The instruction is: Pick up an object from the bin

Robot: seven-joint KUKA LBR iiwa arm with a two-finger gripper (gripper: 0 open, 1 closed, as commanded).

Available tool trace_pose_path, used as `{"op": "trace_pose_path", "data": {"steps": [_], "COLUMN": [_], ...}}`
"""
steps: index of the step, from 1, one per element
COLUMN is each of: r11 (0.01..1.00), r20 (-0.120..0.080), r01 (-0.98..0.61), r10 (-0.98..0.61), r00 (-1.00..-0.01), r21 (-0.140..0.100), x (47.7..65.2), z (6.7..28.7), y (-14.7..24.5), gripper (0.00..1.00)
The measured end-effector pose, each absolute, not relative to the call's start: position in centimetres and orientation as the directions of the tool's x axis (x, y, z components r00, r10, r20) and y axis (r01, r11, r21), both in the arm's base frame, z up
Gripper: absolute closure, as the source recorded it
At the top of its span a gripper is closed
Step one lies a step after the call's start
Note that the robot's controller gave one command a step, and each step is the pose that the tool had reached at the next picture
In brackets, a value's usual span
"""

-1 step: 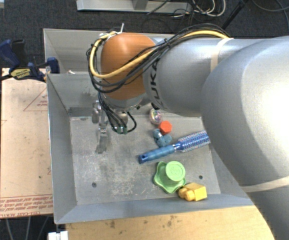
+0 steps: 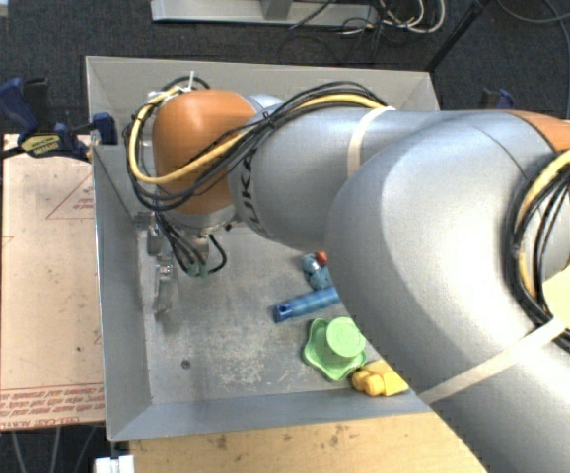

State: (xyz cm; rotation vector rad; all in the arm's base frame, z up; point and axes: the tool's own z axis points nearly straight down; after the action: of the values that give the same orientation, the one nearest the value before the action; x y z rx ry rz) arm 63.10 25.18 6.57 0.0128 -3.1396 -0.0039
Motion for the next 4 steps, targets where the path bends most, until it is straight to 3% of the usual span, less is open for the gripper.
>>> {"op": "trace_pose_path", "data": {"steps": [1,2,3,4], "r11": [0.880,0.821,0.825,0.657], "r20": [0.000,-0.007,0.005,-0.001], "r01": [-0.474,-0.571,-0.565,-0.754], "r10": [-0.474,-0.571,-0.565,-0.754], "r00": [-0.880,-0.821,-0.825,-0.657], "r21": [0.000,-0.006,0.003,0.001], "x": [59.8,60.6,57.9,57.2], "z": [7.6,15.5,8.3,7.1], "y": [20.7,11.4,6.1,5.0], "gripper": [0.00,0.00,0.00,0.00]}}
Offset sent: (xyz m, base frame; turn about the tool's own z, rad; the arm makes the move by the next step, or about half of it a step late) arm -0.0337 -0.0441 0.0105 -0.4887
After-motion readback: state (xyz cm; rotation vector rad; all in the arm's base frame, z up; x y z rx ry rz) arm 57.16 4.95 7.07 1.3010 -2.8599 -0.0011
